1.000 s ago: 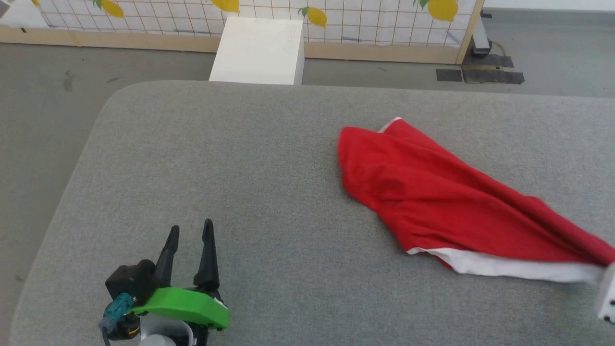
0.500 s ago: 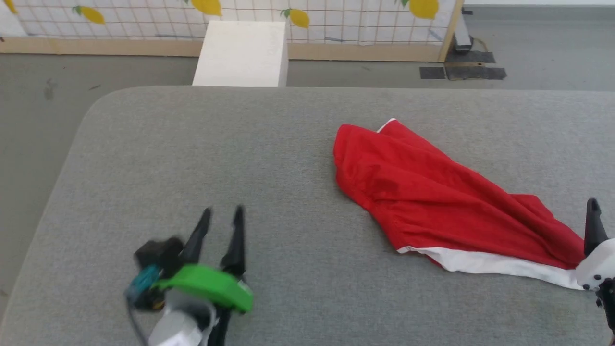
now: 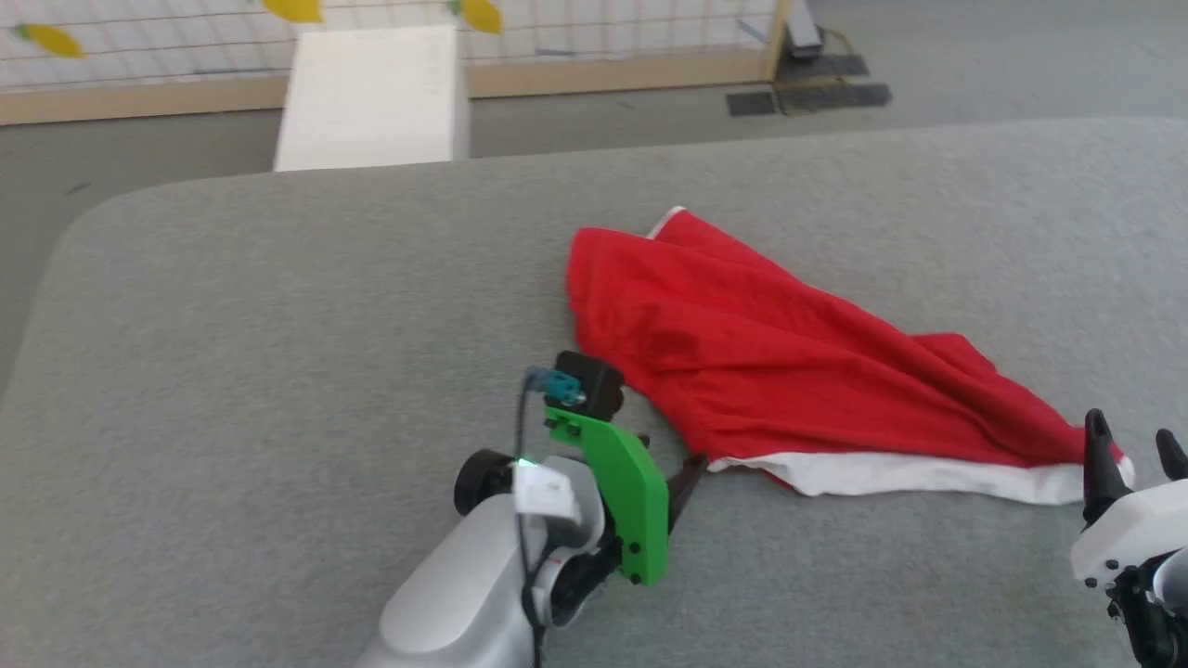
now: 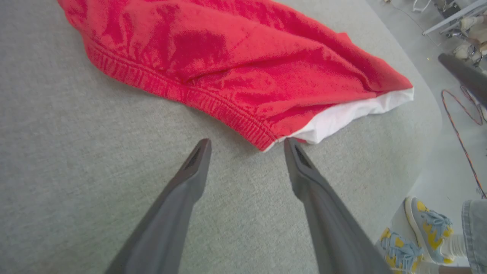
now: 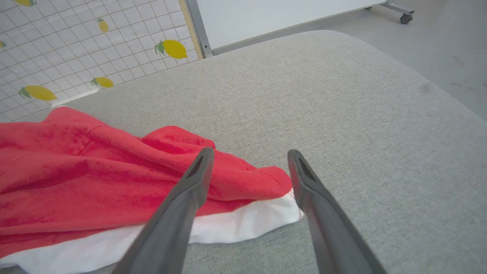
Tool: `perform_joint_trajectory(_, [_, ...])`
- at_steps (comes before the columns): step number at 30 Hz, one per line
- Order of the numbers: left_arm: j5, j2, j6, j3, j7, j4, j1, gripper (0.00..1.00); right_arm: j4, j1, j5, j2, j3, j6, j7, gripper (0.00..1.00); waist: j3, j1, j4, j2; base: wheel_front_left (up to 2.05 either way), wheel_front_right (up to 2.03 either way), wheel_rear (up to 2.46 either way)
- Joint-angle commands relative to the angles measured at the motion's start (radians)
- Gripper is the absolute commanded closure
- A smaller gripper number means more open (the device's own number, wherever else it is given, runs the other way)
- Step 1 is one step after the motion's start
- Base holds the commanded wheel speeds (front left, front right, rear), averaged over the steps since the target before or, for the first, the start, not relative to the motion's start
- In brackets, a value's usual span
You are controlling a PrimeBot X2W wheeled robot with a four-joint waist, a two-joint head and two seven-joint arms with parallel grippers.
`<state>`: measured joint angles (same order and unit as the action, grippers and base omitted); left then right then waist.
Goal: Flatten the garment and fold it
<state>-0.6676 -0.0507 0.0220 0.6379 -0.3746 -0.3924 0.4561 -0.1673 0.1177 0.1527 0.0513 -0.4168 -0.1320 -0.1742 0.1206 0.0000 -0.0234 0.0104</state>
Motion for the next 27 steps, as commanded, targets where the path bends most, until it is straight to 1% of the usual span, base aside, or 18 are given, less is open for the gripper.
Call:
perform_joint_trajectory(1, [-0.021,0.0,-0.021,0.02,-0.028,-0.017,0.032,0.0,-0.007,-0.001,0.008,-0.001,0.001,0.001,0.011,0.0,0.034,0.0,-0.047,-0.0104,0.0,0.0,0.0])
perform_joint_trajectory(2, [-0.059,0.0,-0.045,0.055,-0.038,-0.033,0.055,0.0,-0.017,0.004,0.014,-0.001,0.004,0.001,0.016,0.0,0.053,0.0,-0.072,-0.0104,0.0,0.0,0.0])
perform_joint_trajectory(3, [-0.067,0.0,-0.05,0.066,-0.033,-0.041,0.063,0.0,-0.02,0.006,0.015,-0.001,0.005,0.001,0.019,0.0,0.059,0.0,-0.078,-0.0104,0.0,0.0,0.0])
perform_joint_trajectory(6, [-0.09,0.0,-0.057,0.082,-0.001,-0.059,0.081,0.0,-0.028,0.011,0.019,-0.001,0.006,0.001,0.027,0.0,0.074,0.0,-0.093,-0.0104,0.0,0.0,0.0])
perform_joint_trajectory(11, [-0.119,0.0,-0.05,0.107,0.035,-0.086,0.105,0.0,-0.037,0.018,0.019,-0.001,0.003,0.001,0.031,0.0,0.091,0.0,-0.095,-0.0104,0.0,0.0,0.0])
perform_joint_trajectory(12, [-0.123,0.0,-0.048,0.111,0.047,-0.09,0.11,0.15,-0.04,0.021,0.019,-0.001,0.002,0.001,0.032,0.0,0.093,0.0,-0.093,-0.0104,0.0,0.0,0.0])
perform_joint_trajectory(13, [-0.126,0.0,-0.045,0.114,0.057,-0.094,0.114,0.5,-0.043,0.023,0.018,-0.001,0.002,0.001,0.032,0.0,0.094,0.0,-0.092,-0.0104,0.0,0.0,0.0])
perform_joint_trajectory(14, [-0.132,0.0,-0.041,0.117,0.072,-0.098,0.118,0.9,-0.046,0.026,0.018,-0.001,0.004,0.001,0.033,0.0,0.095,0.0,-0.089,-0.0104,0.0,0.0,0.0])
perform_joint_trajectory(15, [-0.152,0.0,-0.029,0.133,0.092,-0.106,0.127,1.0,-0.051,0.032,0.016,-0.001,0.01,0.001,0.033,0.0,0.095,0.0,-0.081,-0.0104,0.0,0.0,0.0])
perform_joint_trajectory(18, [-0.162,0.0,-0.027,0.143,0.111,-0.112,0.133,1.0,-0.05,0.033,-0.005,-0.001,0.021,0.001,0.02,0.0,0.092,0.0,-0.07,-0.0104,0.0,0.0,0.0])
perform_joint_trajectory(21, [-0.175,0.0,-0.039,0.127,0.129,-0.104,0.13,1.0,-0.045,0.034,-0.038,-0.001,0.028,0.001,-0.011,0.0,0.089,0.0,-0.058,-0.0104,0.0,0.0,0.0])
perform_joint_trajectory(24, [-0.183,-0.018,-0.057,0.109,0.136,-0.069,0.117,1.0,-0.04,0.037,-0.099,0.0,0.029,0.001,-0.101,0.0,0.088,0.0,-0.043,-0.0104,0.0,0.0,0.0])
perform_joint_trajectory(27, [-0.183,-0.041,-0.073,0.108,0.124,-0.028,0.098,1.0,-0.026,0.048,-0.143,0.005,0.01,0.001,-0.183,0.0,0.089,0.0,-0.028,-0.0104,0.0,0.0,0.0])
